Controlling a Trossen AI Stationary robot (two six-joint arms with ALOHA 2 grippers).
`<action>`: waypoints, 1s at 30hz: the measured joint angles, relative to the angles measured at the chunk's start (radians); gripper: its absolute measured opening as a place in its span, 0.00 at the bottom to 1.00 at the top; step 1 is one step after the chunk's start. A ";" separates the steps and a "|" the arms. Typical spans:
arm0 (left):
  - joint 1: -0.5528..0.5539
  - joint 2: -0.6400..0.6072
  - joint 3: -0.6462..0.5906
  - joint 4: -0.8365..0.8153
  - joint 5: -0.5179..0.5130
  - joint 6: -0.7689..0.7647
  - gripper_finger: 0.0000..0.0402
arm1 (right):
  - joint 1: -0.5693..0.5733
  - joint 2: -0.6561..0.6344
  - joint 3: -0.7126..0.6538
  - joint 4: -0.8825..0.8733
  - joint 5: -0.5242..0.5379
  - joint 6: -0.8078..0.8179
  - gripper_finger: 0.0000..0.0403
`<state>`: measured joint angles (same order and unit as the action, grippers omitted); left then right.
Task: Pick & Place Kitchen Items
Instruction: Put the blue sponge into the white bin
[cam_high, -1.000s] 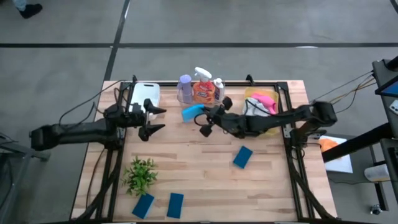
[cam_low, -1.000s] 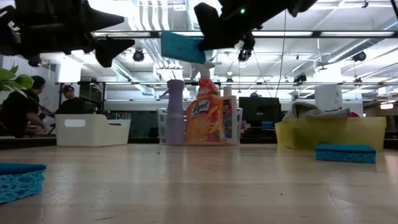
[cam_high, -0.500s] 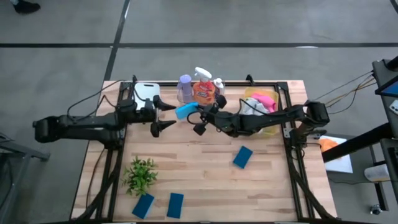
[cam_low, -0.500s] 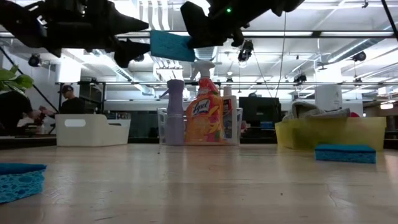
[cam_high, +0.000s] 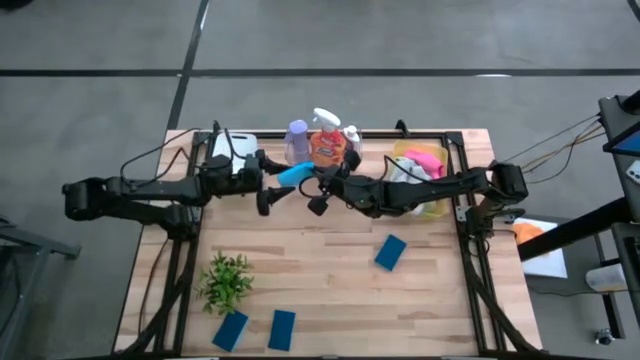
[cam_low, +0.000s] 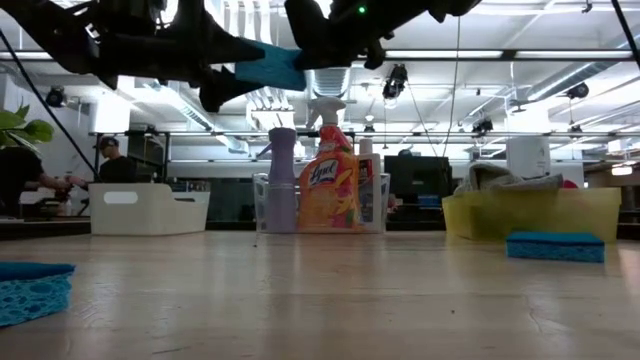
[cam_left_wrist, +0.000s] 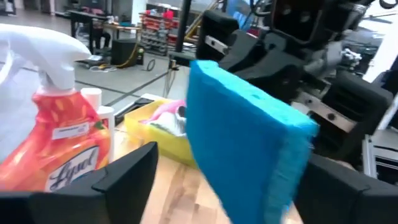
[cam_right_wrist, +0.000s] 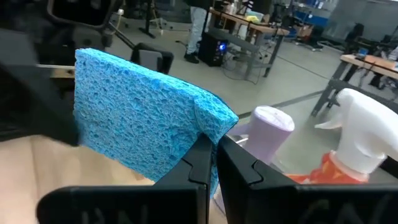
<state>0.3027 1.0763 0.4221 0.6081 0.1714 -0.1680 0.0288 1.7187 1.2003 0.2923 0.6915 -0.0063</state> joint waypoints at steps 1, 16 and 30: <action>0.000 0.000 0.000 0.000 -0.006 0.000 0.78 | 0.000 0.000 0.000 0.000 -0.009 0.000 0.04; 0.000 -0.010 -0.001 -0.049 0.000 0.068 0.05 | 0.000 -0.001 -0.013 0.104 -0.185 -0.032 0.04; -0.001 -0.225 -0.002 -0.350 -0.033 0.146 0.02 | 0.008 -0.002 -0.052 0.164 -0.326 -0.018 0.58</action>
<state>0.3019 0.8511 0.4206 0.2584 0.1385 -0.0222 0.0370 1.7168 1.1480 0.4567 0.3651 -0.0239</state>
